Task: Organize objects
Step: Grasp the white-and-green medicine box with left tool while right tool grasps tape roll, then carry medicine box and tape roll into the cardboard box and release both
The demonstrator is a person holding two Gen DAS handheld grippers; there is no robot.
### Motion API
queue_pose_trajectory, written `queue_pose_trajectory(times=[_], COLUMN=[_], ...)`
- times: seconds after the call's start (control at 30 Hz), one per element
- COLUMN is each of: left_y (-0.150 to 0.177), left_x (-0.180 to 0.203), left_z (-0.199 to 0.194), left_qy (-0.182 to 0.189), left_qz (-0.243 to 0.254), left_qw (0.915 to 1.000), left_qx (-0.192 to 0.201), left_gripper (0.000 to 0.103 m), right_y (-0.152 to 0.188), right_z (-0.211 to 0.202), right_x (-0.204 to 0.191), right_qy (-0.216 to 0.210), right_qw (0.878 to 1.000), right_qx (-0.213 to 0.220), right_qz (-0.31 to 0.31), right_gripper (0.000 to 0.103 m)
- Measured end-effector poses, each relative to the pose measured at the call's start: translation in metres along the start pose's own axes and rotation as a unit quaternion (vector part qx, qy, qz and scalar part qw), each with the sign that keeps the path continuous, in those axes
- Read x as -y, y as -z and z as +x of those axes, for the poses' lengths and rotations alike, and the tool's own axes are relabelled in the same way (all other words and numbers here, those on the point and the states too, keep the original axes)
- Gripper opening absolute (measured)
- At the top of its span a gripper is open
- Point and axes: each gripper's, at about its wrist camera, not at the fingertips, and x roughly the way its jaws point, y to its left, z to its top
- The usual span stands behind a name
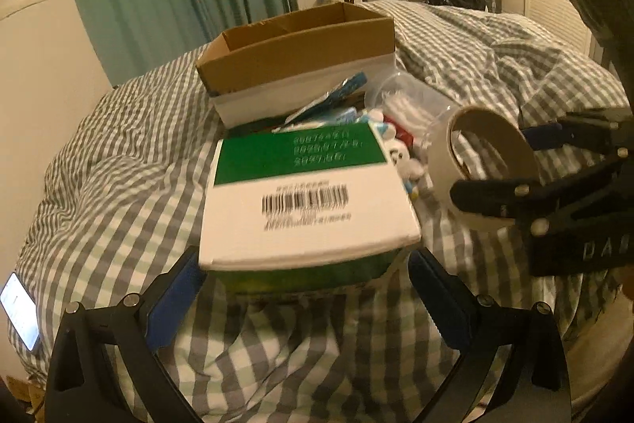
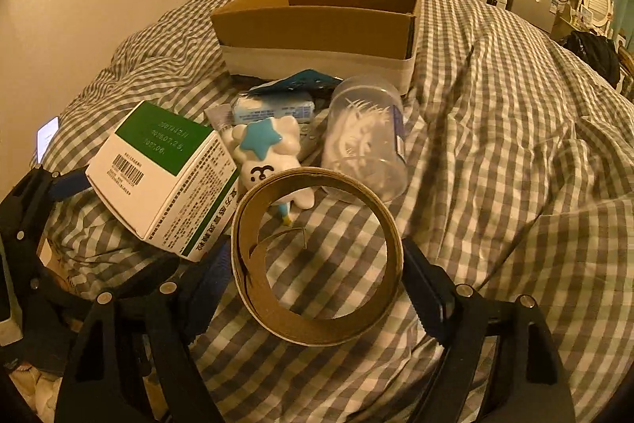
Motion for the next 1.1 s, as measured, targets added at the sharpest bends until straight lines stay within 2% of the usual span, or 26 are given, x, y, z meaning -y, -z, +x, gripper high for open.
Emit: queue_pose_trajectory(times=[0.1,0.23,0.3,0.37,0.63,0.87,1.1], left_y=[-0.007,-0.010,-0.010,-0.010,-0.026,-0.066,-0.127], left_x=[-0.003,-0.003,-0.004,-0.007,-0.020,-0.035,-0.057], left_z=[0.005,0.012,0.012,0.013,-0.006,-0.017,-0.025], left_qy=[0.012,0.003,0.005,0.008,0.010,0.001,-0.005], left_qz=[-0.023,-0.025,-0.027,-0.033,-0.066,-0.092,-0.110], left_qw=[0.9996,0.9996,0.9996,0.9994,0.9973,0.9947,0.9908], left_qx=[0.007,0.009,0.010,0.008,0.030,0.047,0.079], left_gripper=[0.103,0.103,0.095,0.095,0.094,0.094,0.094], right_y=[-0.001,-0.002,-0.002,-0.004,-0.021,-0.049,-0.092], right_z=[0.003,0.002,0.000,-0.003,-0.034,-0.062,-0.081], right_x=[-0.001,0.001,0.001,0.000,0.004,0.009,0.021], right_qy=[0.003,0.006,0.011,0.014,0.021,0.019,0.012], right_qw=[1.000,1.000,1.000,1.000,0.998,0.995,0.991], right_qx=[-0.001,0.003,0.007,0.011,0.053,0.095,0.128], right_qz=[0.004,0.006,0.004,0.001,-0.007,-0.021,-0.033], right_gripper=[0.082,0.082,0.082,0.082,0.082,0.082,0.082])
